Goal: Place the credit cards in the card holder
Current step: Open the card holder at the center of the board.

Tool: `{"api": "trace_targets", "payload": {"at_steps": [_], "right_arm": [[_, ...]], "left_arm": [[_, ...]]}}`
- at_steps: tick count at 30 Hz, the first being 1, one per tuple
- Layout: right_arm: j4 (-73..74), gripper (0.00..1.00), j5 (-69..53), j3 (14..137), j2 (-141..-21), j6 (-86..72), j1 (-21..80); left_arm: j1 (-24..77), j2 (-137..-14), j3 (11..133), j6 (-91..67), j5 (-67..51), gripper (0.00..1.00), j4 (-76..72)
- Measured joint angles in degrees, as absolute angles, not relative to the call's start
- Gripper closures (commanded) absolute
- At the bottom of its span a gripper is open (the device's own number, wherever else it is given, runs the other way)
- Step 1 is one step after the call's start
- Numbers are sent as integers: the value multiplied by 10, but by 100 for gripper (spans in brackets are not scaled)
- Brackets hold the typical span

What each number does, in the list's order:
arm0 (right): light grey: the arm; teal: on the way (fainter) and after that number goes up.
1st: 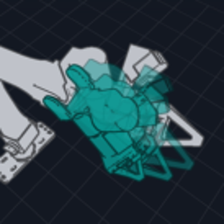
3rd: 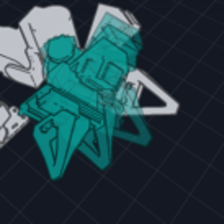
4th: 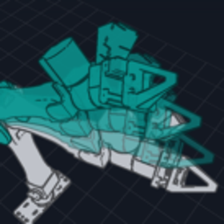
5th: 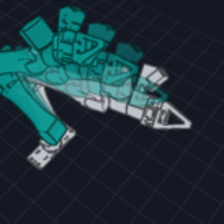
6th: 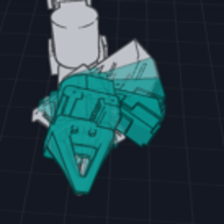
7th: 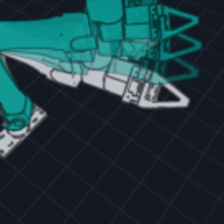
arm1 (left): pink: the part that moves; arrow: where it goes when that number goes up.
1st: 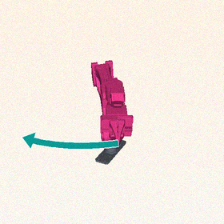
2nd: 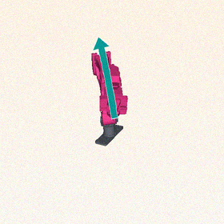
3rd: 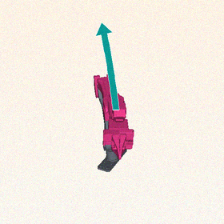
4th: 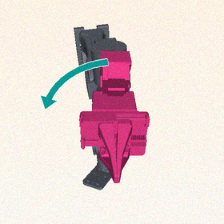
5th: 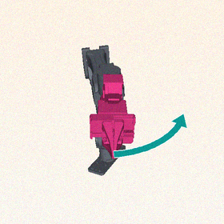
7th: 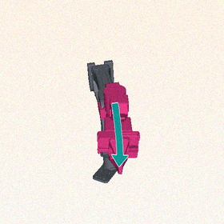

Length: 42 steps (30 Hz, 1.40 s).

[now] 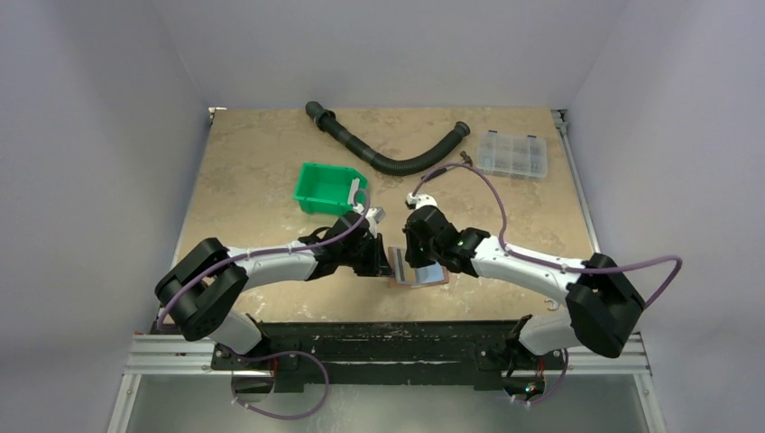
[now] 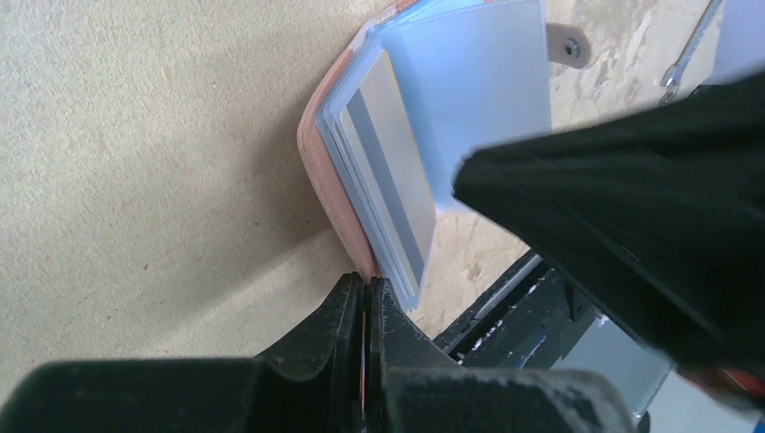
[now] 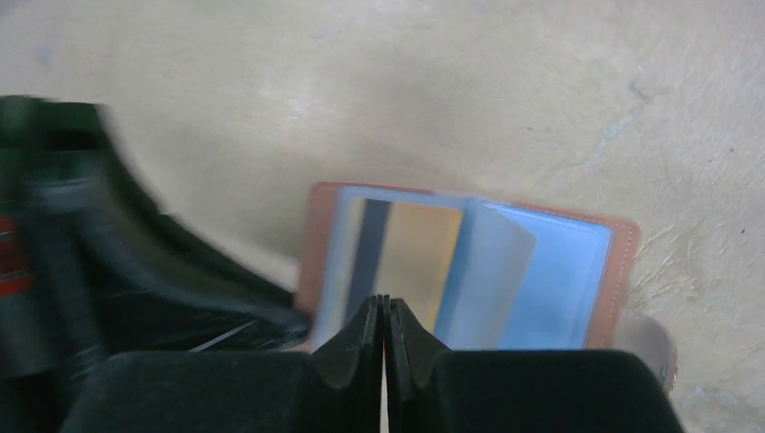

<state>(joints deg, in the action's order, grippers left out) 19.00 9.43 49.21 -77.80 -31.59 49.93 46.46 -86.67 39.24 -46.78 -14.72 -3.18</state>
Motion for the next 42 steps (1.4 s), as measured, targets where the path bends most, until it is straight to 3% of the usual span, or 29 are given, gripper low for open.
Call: {"api": "trace_targets", "payload": {"at_steps": [3,8,16,18,21,28,38,42], "right_arm": [[145,92,81,433,-802,-328,474],[87,93,46,379,-818,-344,450],[66,72,-6,358,-763,-365,432],[66,69,-11,358,-734,-366,422],[66,70,-12,358,-710,-366,408],[42,90,-36,315,-745,-375,357],[39,87,-27,303,-762,-403,345],[80,74,-22,331,-761,-377,356]], "left_arm": [[463,-875,400,-455,-144,98,-19],[458,-910,457,-410,-112,70,65],[455,-842,477,-399,-112,62,98],[457,-840,484,-409,-123,62,74],[460,-854,485,-428,-141,71,27],[465,-979,481,-470,-163,87,-82],[469,-995,452,-469,-143,92,-111],[470,-993,452,-467,-144,89,-110]]}}
